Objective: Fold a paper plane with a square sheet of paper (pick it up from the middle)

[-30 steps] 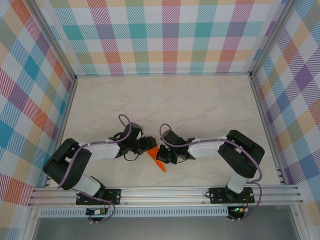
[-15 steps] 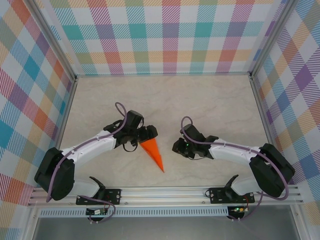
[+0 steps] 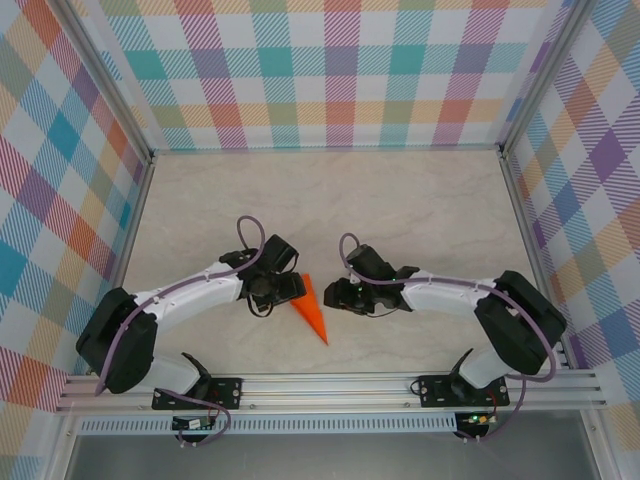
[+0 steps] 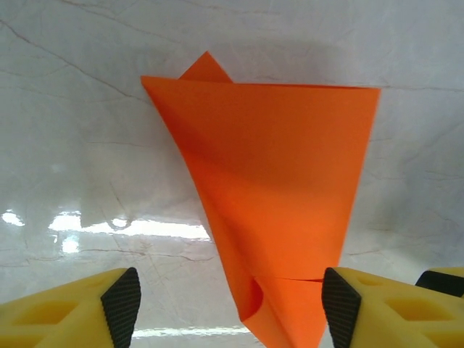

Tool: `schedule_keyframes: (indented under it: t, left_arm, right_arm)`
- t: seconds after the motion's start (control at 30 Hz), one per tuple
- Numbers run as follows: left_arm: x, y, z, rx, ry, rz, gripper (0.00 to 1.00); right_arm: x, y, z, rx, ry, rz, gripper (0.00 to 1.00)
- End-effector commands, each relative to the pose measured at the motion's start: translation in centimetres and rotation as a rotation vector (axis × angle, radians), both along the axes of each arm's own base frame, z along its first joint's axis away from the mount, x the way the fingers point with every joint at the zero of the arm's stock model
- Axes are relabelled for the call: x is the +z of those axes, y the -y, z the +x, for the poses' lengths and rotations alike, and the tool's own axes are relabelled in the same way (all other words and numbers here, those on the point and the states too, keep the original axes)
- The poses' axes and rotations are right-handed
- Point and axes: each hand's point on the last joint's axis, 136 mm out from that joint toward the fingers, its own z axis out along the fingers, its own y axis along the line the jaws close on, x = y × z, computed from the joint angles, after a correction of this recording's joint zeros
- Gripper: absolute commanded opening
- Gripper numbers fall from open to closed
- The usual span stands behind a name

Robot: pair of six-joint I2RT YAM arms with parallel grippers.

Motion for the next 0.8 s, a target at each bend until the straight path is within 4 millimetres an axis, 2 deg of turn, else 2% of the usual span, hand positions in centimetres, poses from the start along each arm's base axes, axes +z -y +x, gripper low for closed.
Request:
schedule_keyframes:
  t: [0.0, 0.1, 0.23, 0.5, 0.77]
  left_arm:
    - [-1.7, -0.9, -1.5, -0.013, -0.063, 0.045, 0.6]
    - [-2.5, -1.4, -2.2, -0.012, -0.076, 0.057, 0.51]
    - [-3.2, -2.2, -3.0, -0.009, -0.084, 0.064, 0.44]
    - [-3.3, -2.9, -3.5, 0.002, -0.072, 0.068, 0.44]
    - [-3.5, -2.7, -3.4, 0.005, -0.067, 0.056, 0.44]
  right_arm:
    - [1.0, -2.3, -0.2, 0.092, 0.018, 0.054, 0.5]
    - [0.4, -2.9, -0.6, 0.123, 0.0, 0.055, 0.52]
    - [0.0, -3.7, -1.1, 0.156, -0.015, 0.068, 0.53]
    - [0.2, -5.5, -2.2, 0.237, -0.016, 0.081, 0.53]
    - [0.7, -6.4, -3.3, 0.309, 0.004, 0.072, 0.52]
